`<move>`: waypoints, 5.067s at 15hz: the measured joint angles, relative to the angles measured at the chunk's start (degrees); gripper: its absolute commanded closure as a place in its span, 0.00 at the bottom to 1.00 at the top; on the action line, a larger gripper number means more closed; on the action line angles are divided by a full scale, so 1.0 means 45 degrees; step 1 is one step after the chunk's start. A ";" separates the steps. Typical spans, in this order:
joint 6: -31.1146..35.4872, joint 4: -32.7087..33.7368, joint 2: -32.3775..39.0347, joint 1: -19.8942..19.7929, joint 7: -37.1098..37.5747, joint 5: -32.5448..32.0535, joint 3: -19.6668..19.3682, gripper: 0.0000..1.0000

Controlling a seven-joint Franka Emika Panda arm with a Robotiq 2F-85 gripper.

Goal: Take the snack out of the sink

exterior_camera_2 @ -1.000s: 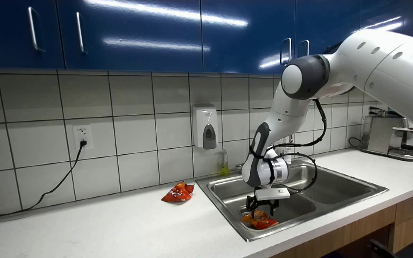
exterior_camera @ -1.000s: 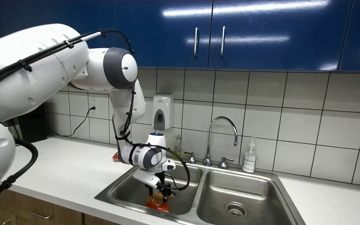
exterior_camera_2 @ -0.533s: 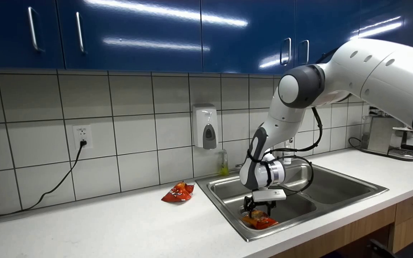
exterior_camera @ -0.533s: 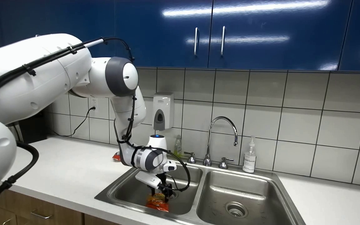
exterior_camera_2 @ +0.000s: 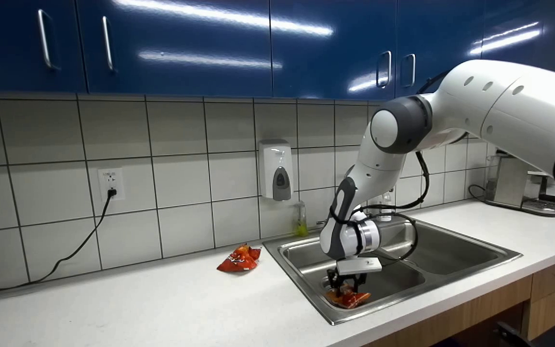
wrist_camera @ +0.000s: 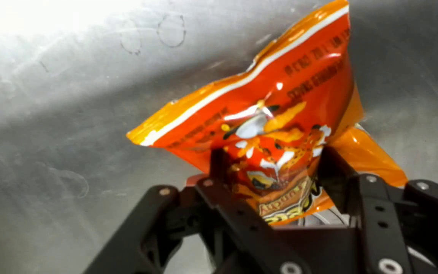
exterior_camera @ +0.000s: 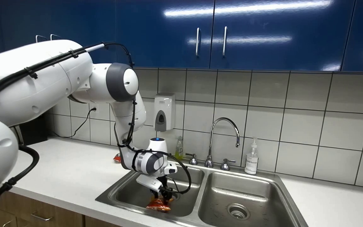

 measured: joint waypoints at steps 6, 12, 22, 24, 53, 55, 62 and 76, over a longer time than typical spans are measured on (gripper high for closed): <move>0.0000 0.0265 -0.0053 0.0144 0.0010 -0.0009 -0.0147 1.00; -0.0001 0.0289 -0.0166 0.0219 0.0011 -0.0106 -0.0180 0.97; -0.0001 -0.0261 -0.0823 0.0359 0.0010 -0.0257 -0.0045 0.97; -0.0001 -0.0544 -0.1228 0.0356 0.0010 -0.0259 -0.0044 0.97; -0.0133 -0.8787 -1.0086 -0.0824 -0.3814 -0.0355 0.3557 0.97; -0.0093 -0.9060 -1.0274 -0.0384 -0.3813 -0.0355 0.3731 0.97; -0.0075 -0.9259 -1.0280 0.0913 -0.3575 -0.0353 0.4273 0.97; 0.0622 -0.7856 -0.7963 0.2653 -0.1752 -0.1228 0.4008 0.97</move>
